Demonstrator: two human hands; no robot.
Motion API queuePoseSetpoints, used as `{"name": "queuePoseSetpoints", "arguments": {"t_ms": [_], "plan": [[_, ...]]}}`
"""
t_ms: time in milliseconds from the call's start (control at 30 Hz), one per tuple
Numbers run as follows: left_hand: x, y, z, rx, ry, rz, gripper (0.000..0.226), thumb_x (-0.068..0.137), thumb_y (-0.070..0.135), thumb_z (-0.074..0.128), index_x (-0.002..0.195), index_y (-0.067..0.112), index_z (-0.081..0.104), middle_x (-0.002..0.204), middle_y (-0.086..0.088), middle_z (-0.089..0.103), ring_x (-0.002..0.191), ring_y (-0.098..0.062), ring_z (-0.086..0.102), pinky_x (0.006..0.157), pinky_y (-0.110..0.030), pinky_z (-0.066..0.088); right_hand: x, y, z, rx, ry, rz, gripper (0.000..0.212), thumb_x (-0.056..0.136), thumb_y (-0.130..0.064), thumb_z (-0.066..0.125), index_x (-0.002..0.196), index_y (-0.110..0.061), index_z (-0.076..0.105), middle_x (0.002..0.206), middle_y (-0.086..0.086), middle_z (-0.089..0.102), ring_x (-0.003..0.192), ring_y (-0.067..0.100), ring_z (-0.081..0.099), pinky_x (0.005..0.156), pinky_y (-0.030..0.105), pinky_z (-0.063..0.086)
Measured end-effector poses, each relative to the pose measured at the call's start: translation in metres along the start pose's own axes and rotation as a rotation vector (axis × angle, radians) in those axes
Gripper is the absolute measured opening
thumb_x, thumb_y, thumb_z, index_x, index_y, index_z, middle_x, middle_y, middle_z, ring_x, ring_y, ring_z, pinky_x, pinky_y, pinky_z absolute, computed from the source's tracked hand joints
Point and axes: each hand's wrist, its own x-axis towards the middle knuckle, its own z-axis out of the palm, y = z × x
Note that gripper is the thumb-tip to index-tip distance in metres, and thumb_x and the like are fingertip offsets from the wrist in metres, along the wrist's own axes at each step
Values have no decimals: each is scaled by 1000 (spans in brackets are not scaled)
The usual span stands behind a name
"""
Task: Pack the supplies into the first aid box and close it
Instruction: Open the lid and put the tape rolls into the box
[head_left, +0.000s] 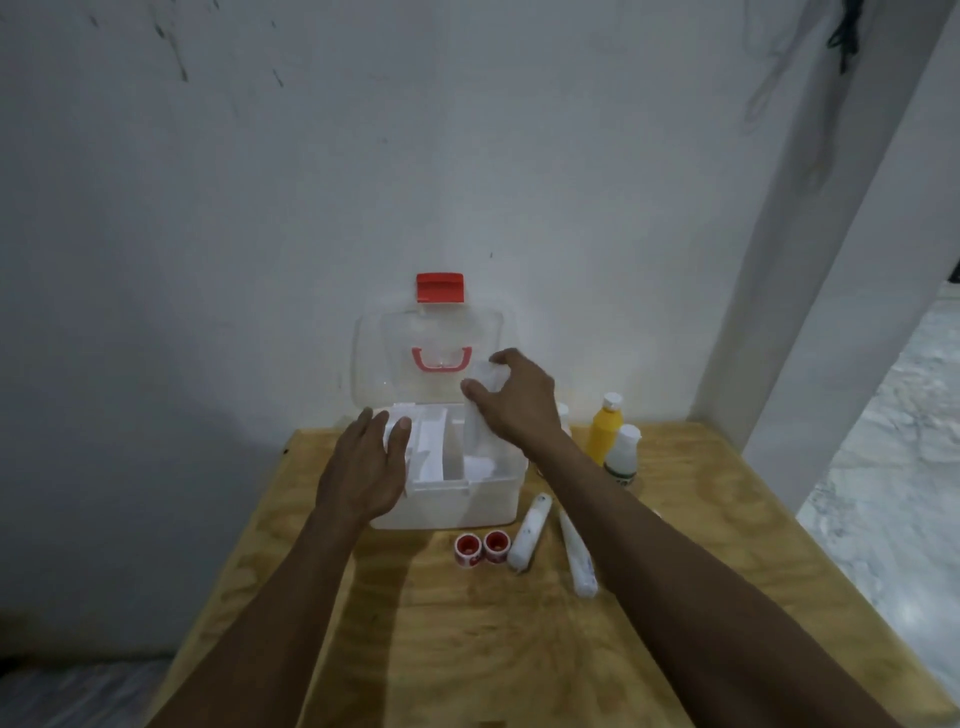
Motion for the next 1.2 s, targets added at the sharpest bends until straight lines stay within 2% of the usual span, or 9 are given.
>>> {"name": "queuePoseSetpoints", "arguments": {"t_ms": [133, 200, 267, 567, 700, 800, 1000, 1100, 1200], "plan": [[1, 0, 2, 5, 14, 7, 67, 97, 58, 17, 148, 19, 34, 159, -5, 29, 147, -25, 27, 118, -43, 22, 0, 8, 19, -178, -199, 26, 47, 83, -33, 74, 120, -10, 56, 115, 6, 62, 102, 23, 59, 82, 29, 47], [1, -1, 2, 8, 19, 8, 69, 95, 59, 15, 148, 19, 35, 159, -5, 29, 147, -25, 27, 118, -42, 22, 0, 12, 29, -240, -251, 38, 43, 81, -28, 76, 114, -9, 58, 109, 7, 65, 88, 20, 59, 79, 28, 50], [1, -2, 3, -1, 20, 12, 73, 92, 62, 12, 147, 19, 37, 159, -5, 30, 147, -25, 27, 119, -42, 22, 2, 14, 36, -297, -282, 54, 43, 80, -24, 78, 114, -8, 57, 108, 9, 64, 83, 18, 58, 78, 28, 53], [-1, 2, 0, 15, 11, 15, 65, 96, 54, 16, 145, 19, 40, 158, -5, 32, 146, -25, 28, 119, -43, 22, 9, 10, 46, -472, -420, 89, 43, 81, -20, 77, 118, -6, 58, 114, 11, 63, 101, 24, 61, 89, 32, 51], [-1, 2, -2, 15, 3, 10, 68, 94, 57, 13, 145, 20, 40, 158, -4, 33, 146, -24, 28, 120, -44, 24, 13, 5, 38, -519, -489, 123, 32, 91, -13, 63, 119, 1, 57, 120, 15, 61, 108, 26, 60, 97, 32, 49], [-2, 2, -2, 17, -12, 14, 62, 98, 52, 17, 145, 19, 39, 158, -5, 31, 147, -24, 27, 120, -44, 22, 13, 0, 29, -515, -535, 162, 34, 95, -8, 55, 126, 6, 52, 126, 19, 57, 116, 29, 58, 105, 37, 45], [-4, 5, -5, 31, -14, 27, 60, 98, 49, 16, 144, 19, 41, 158, -5, 32, 148, -23, 25, 121, -44, 21, 9, -3, 28, -434, -544, 218, 35, 97, -9, 52, 130, 4, 50, 130, 19, 55, 118, 29, 56, 105, 38, 45], [-5, 3, -4, 36, -8, 33, 60, 99, 48, 16, 143, 18, 42, 158, -5, 33, 147, -24, 26, 120, -44, 22, 9, -5, 24, -235, -533, 314, 42, 104, -21, 39, 138, 1, 43, 140, 21, 49, 128, 32, 49, 110, 40, 39], [-5, 3, -5, 30, -13, 49, 68, 94, 53, 10, 143, 18, 42, 158, -6, 33, 148, -23, 24, 121, -43, 21, 10, -1, 26, -1, -540, 467, 60, 102, -45, 35, 147, -5, 33, 150, 18, 40, 133, 37, 45, 110, 44, 40]]}}
